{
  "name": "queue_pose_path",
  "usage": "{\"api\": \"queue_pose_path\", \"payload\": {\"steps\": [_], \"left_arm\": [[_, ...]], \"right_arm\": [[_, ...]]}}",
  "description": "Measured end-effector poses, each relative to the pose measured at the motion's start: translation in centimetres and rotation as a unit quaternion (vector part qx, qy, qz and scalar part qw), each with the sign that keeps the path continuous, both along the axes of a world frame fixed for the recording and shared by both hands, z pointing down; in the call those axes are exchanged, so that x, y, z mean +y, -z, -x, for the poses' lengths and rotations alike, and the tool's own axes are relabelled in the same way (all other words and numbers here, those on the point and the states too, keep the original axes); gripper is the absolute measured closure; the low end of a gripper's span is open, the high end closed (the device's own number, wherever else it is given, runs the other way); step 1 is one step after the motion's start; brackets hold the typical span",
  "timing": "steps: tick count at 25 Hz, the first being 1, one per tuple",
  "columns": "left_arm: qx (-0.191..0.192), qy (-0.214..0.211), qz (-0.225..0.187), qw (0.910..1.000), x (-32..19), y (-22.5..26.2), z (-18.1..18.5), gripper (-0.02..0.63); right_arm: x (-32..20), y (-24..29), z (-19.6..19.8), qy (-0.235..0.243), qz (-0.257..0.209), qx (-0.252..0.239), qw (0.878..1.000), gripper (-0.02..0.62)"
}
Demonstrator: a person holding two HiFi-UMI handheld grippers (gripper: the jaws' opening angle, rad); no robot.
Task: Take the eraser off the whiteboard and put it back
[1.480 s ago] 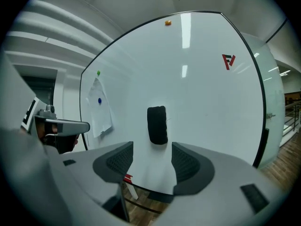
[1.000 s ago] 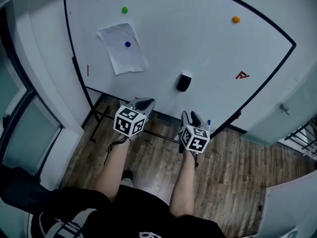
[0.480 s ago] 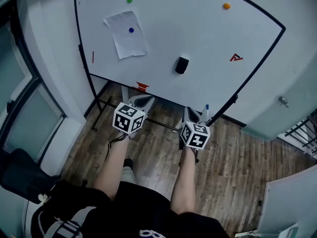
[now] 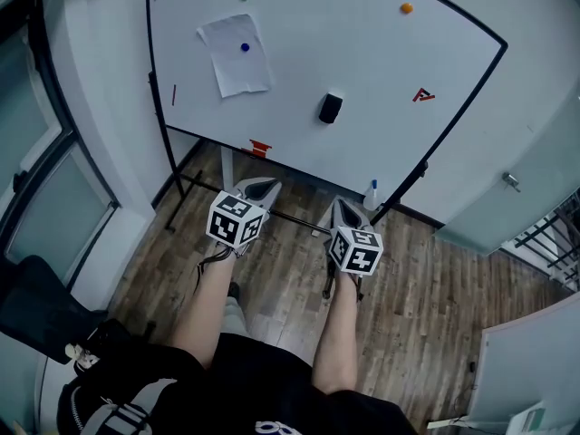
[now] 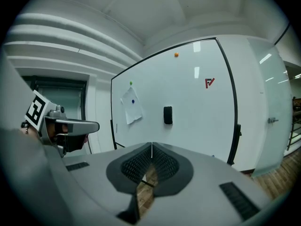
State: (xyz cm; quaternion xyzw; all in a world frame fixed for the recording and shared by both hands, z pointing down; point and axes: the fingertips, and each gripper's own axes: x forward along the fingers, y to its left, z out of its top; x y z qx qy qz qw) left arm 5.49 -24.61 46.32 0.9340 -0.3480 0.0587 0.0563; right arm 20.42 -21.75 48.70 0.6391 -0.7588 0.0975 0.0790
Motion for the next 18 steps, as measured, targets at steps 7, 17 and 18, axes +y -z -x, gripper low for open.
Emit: {"api": "queue_pose_path", "payload": {"steps": [7, 17, 18], "left_arm": [[-0.001, -0.009, 0.012, 0.9999, 2.2, -1.7, 0.1, 0.588], [-0.008, -0.024, 0.028, 0.9993, 3.7, -3.8, -0.8, 0.588], [-0.009, -0.026, 0.029, 0.9992, 3.7, -4.0, -0.9, 0.588]], "right_arm": [[2.2, -1.3, 0.8, 0.0, 0.009, 0.002, 1.0, 0.568], [3.9, -2.8, 0.7, -0.002, 0.018, 0.001, 1.0, 0.571], [4.0, -3.0, 0.6, -0.003, 0.02, 0.001, 1.0, 0.571]]}}
